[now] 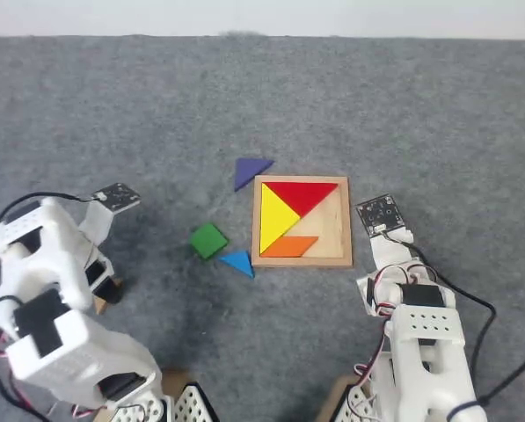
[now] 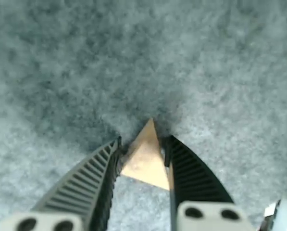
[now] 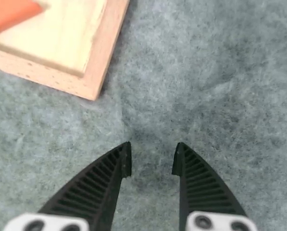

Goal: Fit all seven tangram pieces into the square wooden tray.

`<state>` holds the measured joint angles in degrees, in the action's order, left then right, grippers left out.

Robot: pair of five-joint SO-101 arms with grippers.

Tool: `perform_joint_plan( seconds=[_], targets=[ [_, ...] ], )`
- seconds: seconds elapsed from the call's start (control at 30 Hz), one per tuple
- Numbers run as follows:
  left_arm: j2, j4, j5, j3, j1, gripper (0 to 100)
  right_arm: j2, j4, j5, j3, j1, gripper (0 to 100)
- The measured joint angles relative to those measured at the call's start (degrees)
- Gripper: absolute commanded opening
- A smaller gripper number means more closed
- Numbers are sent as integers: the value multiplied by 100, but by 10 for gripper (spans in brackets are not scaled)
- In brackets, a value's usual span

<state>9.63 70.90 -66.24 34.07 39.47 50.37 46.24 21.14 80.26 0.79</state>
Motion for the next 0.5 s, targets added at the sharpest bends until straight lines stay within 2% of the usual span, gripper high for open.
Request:
perform_joint_plan(
  seconds=[0.3,0.4,0.5],
  targets=[
    [35,9,0,-9,70,21,0,0,0,0,0,158],
    [-79,9,18,9,70,39,0,0,0,0,0,158],
    [-413,53,167,9,97,107,0,0,0,0,0,158]
  ],
)
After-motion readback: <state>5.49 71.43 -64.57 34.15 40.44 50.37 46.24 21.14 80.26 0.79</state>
